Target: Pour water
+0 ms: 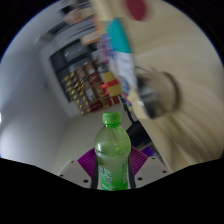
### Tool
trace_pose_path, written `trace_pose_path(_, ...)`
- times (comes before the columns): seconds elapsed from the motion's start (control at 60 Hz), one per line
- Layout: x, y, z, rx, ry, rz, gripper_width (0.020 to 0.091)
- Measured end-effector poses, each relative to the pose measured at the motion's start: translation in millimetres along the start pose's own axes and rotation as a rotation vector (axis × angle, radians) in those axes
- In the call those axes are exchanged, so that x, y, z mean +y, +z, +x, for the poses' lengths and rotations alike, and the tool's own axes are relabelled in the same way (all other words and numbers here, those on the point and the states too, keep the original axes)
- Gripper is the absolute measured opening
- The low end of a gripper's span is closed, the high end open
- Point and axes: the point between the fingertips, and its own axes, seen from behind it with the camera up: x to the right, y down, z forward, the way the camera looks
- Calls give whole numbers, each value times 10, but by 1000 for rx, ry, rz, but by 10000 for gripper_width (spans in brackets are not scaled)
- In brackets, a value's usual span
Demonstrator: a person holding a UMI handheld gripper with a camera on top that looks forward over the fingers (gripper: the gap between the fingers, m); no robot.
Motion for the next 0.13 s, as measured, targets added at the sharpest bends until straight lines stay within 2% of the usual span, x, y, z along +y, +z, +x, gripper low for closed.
trace_pose_path(0.067, 1, 70, -251, -13, -253, -18, 424)
trace_pose_path(0.133, -25, -72, -712, -43, -506, 3, 426)
